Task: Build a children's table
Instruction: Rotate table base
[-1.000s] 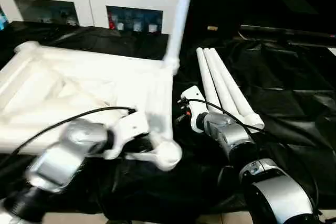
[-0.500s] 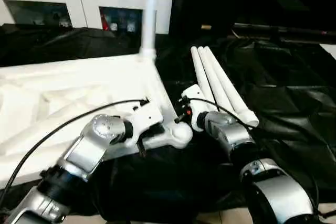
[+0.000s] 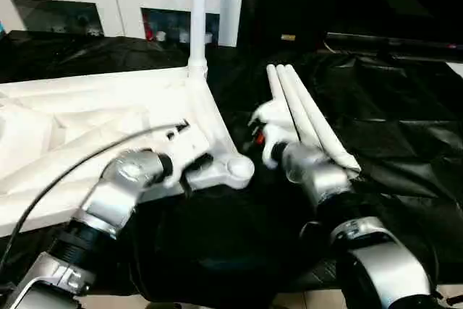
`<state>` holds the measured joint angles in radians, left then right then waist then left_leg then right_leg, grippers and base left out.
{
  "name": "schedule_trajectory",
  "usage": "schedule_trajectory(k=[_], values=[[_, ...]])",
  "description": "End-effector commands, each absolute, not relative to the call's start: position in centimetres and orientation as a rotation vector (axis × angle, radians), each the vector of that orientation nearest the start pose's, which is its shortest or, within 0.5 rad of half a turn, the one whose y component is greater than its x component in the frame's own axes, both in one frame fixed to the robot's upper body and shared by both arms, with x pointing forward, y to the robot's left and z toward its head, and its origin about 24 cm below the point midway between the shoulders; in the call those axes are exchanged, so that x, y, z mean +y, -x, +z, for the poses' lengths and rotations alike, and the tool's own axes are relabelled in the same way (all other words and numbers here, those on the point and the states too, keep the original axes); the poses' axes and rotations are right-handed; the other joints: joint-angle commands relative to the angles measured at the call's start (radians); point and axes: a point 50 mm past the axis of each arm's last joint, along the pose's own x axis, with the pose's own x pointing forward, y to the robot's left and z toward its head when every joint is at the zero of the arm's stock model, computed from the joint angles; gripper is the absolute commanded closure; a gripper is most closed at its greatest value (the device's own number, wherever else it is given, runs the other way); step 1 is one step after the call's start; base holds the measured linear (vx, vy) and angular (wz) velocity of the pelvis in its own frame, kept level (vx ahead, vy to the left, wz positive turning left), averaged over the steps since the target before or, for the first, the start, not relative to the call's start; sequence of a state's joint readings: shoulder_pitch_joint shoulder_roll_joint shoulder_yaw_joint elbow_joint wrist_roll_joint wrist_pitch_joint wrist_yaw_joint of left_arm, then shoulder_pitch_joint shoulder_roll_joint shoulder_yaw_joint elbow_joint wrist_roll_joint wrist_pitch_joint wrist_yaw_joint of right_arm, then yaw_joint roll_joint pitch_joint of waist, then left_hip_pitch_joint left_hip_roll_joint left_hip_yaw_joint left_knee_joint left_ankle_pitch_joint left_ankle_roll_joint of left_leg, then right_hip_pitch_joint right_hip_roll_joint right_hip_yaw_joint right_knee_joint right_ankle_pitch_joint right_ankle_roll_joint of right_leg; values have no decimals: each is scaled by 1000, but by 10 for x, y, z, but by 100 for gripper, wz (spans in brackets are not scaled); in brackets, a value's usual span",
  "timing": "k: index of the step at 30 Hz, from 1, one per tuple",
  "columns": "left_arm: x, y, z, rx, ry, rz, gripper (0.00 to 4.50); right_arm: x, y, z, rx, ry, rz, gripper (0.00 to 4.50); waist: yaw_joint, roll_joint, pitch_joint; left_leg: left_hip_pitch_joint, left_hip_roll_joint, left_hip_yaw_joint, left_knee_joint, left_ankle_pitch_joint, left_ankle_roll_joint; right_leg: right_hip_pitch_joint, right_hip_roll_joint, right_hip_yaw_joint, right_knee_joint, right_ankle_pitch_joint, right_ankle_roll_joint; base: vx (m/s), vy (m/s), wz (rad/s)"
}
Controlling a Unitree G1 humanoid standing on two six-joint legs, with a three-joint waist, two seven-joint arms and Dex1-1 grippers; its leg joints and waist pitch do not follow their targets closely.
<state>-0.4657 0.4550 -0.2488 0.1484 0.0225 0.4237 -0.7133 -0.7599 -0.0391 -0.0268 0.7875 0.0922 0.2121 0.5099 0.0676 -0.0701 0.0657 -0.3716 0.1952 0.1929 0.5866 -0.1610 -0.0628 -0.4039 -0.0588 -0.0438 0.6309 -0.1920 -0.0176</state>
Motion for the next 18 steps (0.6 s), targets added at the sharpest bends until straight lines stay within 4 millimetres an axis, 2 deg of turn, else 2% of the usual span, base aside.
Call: schedule_trajectory(k=[1,3,5,6,7,8,9,13,18], values=[[154,-318,104,279,-466,-767,372,-97,-373,82,265,-59,565,379,5,30,-75,22,34,-18,-65,-209,-39,44,-71,44,-65,-113,-201,0,0,0],[156,-316,109,252,-438,-757,366,-103,-375,85,269,-63,522,370,5,28,-74,23,33,-16,-65,-216,-48,43,-69,44,-68,-119,-198,0,0,0],[158,-316,116,200,-405,-721,360,-110,-376,88,276,-62,474,363,4,32,-73,24,32,-18,-66,-238,-58,42,-68,44,-69,-140,-190,0,0,0],[161,-318,120,158,-374,-681,334,-114,-376,88,280,-60,445,344,3,29,-72,23,33,-18,-66,-240,-60,44,-67,44,-70,-142,-188,0,0,0],[162,-319,123,132,-351,-653,334,-116,-376,89,284,-58,427,344,4,32,-73,24,31,-17,-65,-239,-64,43,-66,44,-70,-135,-186,0,0,0],[165,-320,125,116,-314,-606,324,-119,-375,89,291,-63,405,332,3,30,-73,22,31,-17,-65,-238,-63,45,-67,45,-71,-133,-184,0,0,0],[166,-322,125,106,-295,-579,320,-122,-375,88,299,-63,386,326,4,33,-74,23,30,-17,-64,-238,-63,44,-65,44,-71,-127,-181,0,0,0],[173,-327,123,93,-214,-433,280,-134,-372,82,352,-73,287,288,5,29,-75,21,28,-18,-63,-231,-61,46,-63,44,-72,-130,-163,0,0,0],[162,-318,112,149,-201,-515,246,-138,-370,78,401,-78,240,258,5,29,-74,21,29,-18,-63,-230,-59,43,-64,43,-73,-137,-157,0,0,0]])
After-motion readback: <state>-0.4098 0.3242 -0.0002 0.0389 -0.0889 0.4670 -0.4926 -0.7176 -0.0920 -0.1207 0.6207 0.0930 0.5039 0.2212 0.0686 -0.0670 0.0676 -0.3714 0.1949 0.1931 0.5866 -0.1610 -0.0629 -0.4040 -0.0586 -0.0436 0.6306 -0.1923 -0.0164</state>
